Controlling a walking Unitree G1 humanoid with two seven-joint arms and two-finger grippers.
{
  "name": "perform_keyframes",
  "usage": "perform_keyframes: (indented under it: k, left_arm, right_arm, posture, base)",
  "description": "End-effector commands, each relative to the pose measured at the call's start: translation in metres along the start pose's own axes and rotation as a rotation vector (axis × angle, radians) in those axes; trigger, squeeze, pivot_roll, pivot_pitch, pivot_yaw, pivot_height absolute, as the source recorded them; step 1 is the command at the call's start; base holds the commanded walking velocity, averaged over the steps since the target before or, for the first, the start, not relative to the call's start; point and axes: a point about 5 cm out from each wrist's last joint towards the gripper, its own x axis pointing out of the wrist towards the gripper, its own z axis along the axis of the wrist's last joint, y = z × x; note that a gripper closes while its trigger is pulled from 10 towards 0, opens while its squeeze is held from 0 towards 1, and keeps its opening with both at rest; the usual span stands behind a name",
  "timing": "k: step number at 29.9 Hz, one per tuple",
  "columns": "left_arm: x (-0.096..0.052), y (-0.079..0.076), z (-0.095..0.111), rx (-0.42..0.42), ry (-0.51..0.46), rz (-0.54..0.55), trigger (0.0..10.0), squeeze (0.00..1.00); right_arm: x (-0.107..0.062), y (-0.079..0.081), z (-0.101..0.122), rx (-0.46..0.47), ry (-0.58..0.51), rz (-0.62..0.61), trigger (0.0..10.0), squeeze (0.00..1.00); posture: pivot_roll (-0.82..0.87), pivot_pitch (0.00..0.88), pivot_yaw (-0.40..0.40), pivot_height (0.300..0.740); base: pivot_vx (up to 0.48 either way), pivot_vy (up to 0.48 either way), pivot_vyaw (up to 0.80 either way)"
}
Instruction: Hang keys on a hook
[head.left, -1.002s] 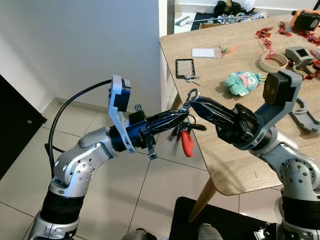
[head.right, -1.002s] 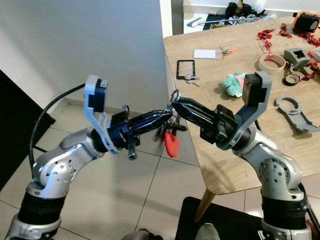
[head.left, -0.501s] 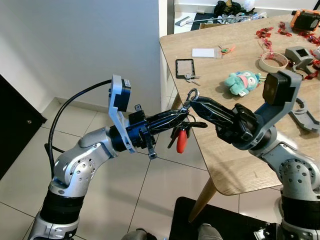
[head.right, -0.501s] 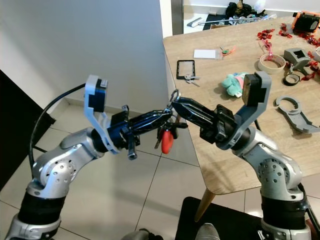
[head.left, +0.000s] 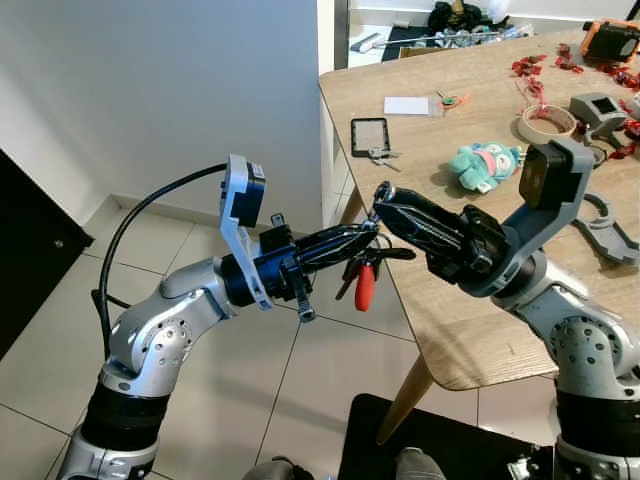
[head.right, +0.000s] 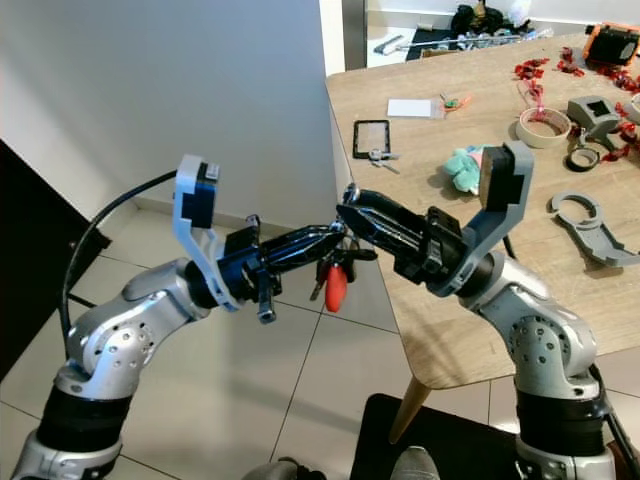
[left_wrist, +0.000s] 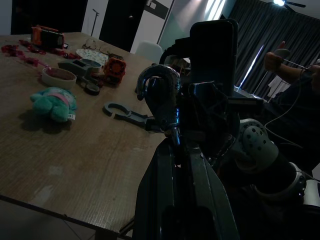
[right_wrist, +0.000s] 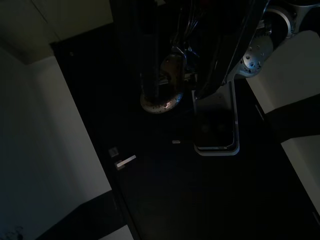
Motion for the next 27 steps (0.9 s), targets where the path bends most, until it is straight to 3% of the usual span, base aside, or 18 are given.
perform_keyframes:
  k: [1,14,27]
  left_arm:
    - [0.001,-0.002,-0.001,-0.001,-0.011,-0.013,10.0,0.0]
    - [0.0,-0.001,0.0,-0.002,-0.024,0.0,10.0,0.0]
    - [0.001,-0.007,0.0,-0.017,-0.02,-0.05,10.0,0.0]
  right_arm:
    - [-0.001,0.0,-0.006,0.009,0.038,-0.016,10.0,0.0]
    - [-0.017,-0.004,-0.013,0.014,0.125,-0.071,10.0,0.0]
    - [-0.01,-0.007,-0.018,0.023,0.094,-0.083,10.0,0.0]
  posture:
    - [-0.1,0.144,0.096,0.74]
    - [-0.11,0.148,0.095,0.74]
    - [-0.1,0.149,0.096,0.74]
  base:
    - [0.0,0.0,0.0]
    - [0.0,0.0,0.0]
    - [0.0,0.0,0.0]
